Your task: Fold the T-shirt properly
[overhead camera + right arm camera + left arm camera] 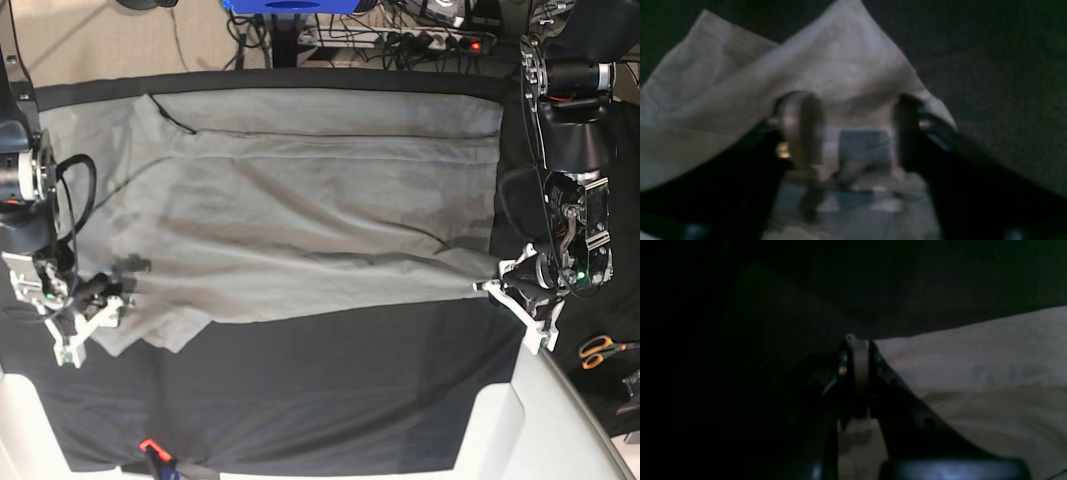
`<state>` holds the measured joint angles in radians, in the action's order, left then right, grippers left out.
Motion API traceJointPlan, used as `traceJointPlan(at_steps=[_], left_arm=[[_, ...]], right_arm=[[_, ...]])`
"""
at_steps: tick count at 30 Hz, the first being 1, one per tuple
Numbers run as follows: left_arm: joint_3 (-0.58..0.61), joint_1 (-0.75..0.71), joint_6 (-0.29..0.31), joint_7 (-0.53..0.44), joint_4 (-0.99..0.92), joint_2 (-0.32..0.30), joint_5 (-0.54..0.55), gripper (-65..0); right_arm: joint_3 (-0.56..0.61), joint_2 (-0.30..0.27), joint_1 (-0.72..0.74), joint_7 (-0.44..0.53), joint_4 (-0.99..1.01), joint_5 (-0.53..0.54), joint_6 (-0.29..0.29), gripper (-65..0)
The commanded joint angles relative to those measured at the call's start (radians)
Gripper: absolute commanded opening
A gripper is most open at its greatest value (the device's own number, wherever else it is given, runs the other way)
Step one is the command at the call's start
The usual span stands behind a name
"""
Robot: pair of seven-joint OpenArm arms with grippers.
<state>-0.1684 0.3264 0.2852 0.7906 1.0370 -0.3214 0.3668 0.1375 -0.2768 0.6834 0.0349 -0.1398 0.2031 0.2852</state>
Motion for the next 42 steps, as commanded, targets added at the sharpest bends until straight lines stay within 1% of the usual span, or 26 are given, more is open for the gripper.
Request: traceJointPlan(at_steps=[1, 2, 4, 5, 7, 10, 11, 12, 13, 14, 15, 16, 19, 20, 22, 24, 26, 31, 35, 36, 37, 39, 40, 41, 42], left_arm=[[-0.004, 0.018, 0.001, -0.015, 0.018, -0.017, 0.008, -65.0], [-0.004, 0.01, 0.001, -0.015, 0.018, -0.017, 0.008, -65.0], [-0.004, 0.006, 0.001, -0.015, 0.018, -0.017, 0.008, -65.0], [-0.004, 0.003, 0.001, -0.015, 0.018, -0.017, 0.008, -65.0], [-0.004, 0.003, 0.001, -0.015, 0.018, -0.017, 0.008, -65.0], [-0.004, 0.003, 0.001, -0.013, 0.018, -0.017, 0.008, -65.0], [-0.004, 0.003, 0.001, -0.012, 0.018, -0.017, 0.008, -65.0], [-0.004, 0.003, 0.001, -0.012, 0.018, -0.017, 0.008, -65.0], [-0.004, 0.003, 0.001, -0.01, 0.019, -0.017, 0.01, -65.0], [-0.004, 0.003, 0.001, -0.01, 0.019, -0.017, 0.011, -65.0], [-0.004, 0.003, 0.001, -0.01, 0.019, -0.017, 0.011, -65.0], [-0.004, 0.003, 0.001, -0.01, 0.019, -0.017, 0.01, -65.0], [-0.004, 0.003, 0.001, -0.01, 0.019, -0.015, 0.008, -65.0], [-0.004, 0.003, 0.001, -0.01, 0.019, -0.015, 0.008, -65.0], [-0.004, 0.003, 0.001, -0.01, 0.019, -0.017, 0.008, -65.0], [-0.004, 0.003, 0.001, -0.01, 0.019, -0.017, 0.008, -65.0], [-0.004, 0.003, 0.001, -0.01, 0.019, -0.017, 0.008, -65.0], [-0.004, 0.003, 0.001, -0.01, 0.019, -0.017, 0.008, -65.0], [-0.004, 0.003, 0.001, -0.01, 0.019, -0.017, 0.008, -65.0], [-0.004, 0.003, 0.001, -0.01, 0.019, -0.017, 0.008, -65.0], [-0.004, 0.003, 0.001, -0.01, 0.019, -0.017, 0.008, -65.0], [-0.004, 0.003, 0.001, -0.01, 0.019, -0.017, 0.008, -65.0], [-0.004, 0.003, 0.001, -0.01, 0.018, -0.017, 0.008, -65.0], [-0.004, 0.003, 0.001, -0.01, 0.018, -0.017, 0.008, -65.0], [-0.004, 0.003, 0.001, -0.01, 0.018, -0.017, 0.008, -65.0]], right_arm=[[-0.009, -0.014, 0.032, 0.023, -0.013, 0.005, -0.001, -41.6], [-0.009, -0.014, 0.032, 0.02, -0.013, 0.005, -0.001, -47.0], [-0.009, -0.014, 0.031, 0.02, -0.013, 0.005, -0.001, -60.0], [-0.009, -0.014, 0.031, 0.021, -0.013, 0.006, -0.001, -65.0], [-0.009, -0.014, 0.031, 0.021, -0.022, 0.006, -0.001, -63.9], [-0.011, -0.022, 0.035, 0.023, -0.037, 0.009, -0.004, -64.8], [-0.025, -0.023, 0.039, 0.023, -0.053, 0.009, -0.017, -64.8], [-0.054, -0.031, 0.039, 0.023, -0.062, 0.009, -0.062, -64.8], [-0.095, -0.045, 0.034, 0.02, -0.067, 0.009, -0.116, -64.2], [-0.121, -0.055, 0.032, 0.016, -0.067, 0.009, -0.146, -61.8], [-0.149, -0.065, 0.028, 0.015, -0.065, 0.009, -0.165, -57.5], [-0.167, -0.068, 0.012, 0.015, -0.068, 0.009, -0.165, -51.9], [-0.192, -0.089, -0.035, 0.013, -0.082, 0.009, -0.163, -31.7], [-0.192, -0.091, -0.054, 0.013, -0.09, 0.009, -0.163, -27.5], [-0.195, -0.097, -0.08, -0.005, -0.1, 0.009, -0.155, -26.9], [-0.201, -0.101, -0.097, -0.04, -0.11, 0.009, -0.119, -26.9], [-0.201, -0.101, -0.115, -0.053, -0.122, 0.009, -0.091, -26.9], [-0.201, -0.103, -0.155, -0.053, -0.152, 0.009, -0.088, -26.9], [-0.2, -0.103, -0.155, -0.053, -0.152, 0.008, -0.088, -27.0], [-0.2, -0.103, -0.155, -0.053, -0.152, 0.008, -0.088, -29.7], [-0.2, -0.103, -0.155, -0.053, -0.152, 0.008, -0.088, -35.7], [-0.2, -0.103, -0.155, -0.054, -0.149, 0.008, -0.088, -55.1], [-0.2, -0.103, -0.155, -0.054, -0.149, 0.008, -0.086, -61.2], [-0.2, -0.103, -0.158, -0.056, -0.149, 0.008, -0.085, -63.0], [-0.2, -0.103, -0.164, -0.056, -0.149, 0.008, -0.085, -62.3]])
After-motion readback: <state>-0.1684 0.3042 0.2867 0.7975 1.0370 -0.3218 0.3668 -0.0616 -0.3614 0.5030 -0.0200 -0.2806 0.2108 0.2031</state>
